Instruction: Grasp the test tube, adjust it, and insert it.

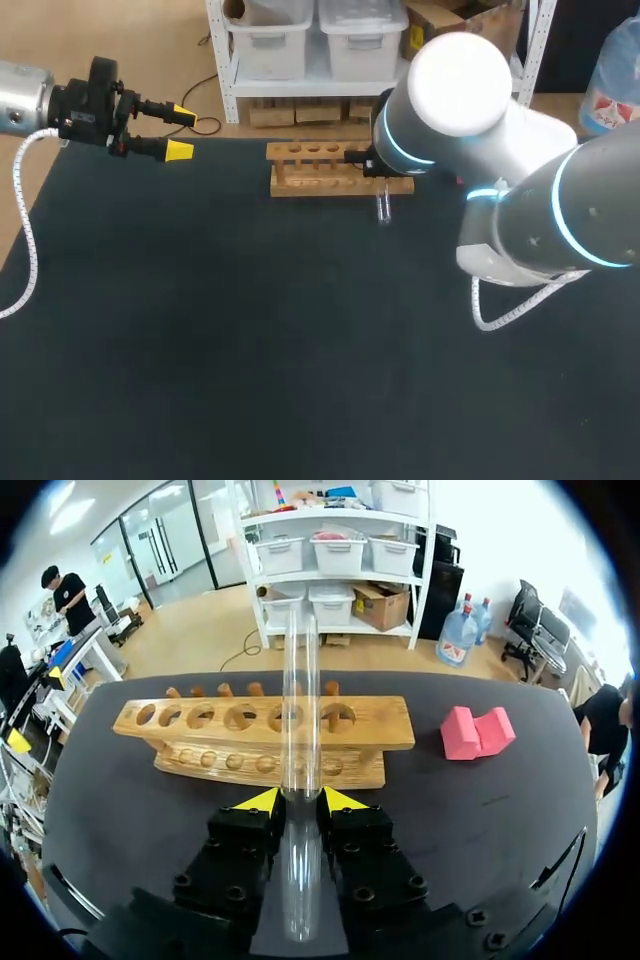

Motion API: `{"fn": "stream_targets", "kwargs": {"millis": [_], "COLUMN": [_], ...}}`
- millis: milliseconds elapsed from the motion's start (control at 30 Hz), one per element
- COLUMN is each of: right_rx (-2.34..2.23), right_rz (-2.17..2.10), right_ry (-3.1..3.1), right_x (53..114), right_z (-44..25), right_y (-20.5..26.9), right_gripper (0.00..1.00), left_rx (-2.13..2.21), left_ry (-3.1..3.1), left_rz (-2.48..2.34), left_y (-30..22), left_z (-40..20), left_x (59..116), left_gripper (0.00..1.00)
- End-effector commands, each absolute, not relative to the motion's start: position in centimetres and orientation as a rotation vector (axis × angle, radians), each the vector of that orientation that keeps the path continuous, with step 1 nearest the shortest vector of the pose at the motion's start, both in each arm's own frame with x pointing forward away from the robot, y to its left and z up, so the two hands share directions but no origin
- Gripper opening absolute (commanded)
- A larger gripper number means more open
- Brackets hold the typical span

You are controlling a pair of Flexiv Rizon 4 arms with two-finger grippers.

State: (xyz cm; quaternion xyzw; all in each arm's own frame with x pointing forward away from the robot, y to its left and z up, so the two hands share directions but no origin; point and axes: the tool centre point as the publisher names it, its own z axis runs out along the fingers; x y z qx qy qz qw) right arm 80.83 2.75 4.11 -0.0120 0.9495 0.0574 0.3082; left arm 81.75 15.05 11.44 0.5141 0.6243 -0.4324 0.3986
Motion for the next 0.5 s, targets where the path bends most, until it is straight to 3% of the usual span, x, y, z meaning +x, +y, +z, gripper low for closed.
{"fn": "stream_targets", "kwargs": {"millis": [33,500], "right_rx": [-0.035,-0.041], "right_rz": [0.154,0.166], "right_ry": [2.559,2.586], "right_x": [81.44,81.46], "right_z": [3.75,3.29], "right_y": [2.75,2.55], "right_gripper": [0.00,0.00], "left_rx": [1.301,1.301], "left_ry": [1.577,1.577], "left_rz": [-1.093,-1.093], "left_y": [15.08,15.08], "left_z": [11.36,11.36], "left_x": [81.71,81.71], "left_gripper": [1.00,1.00]}}
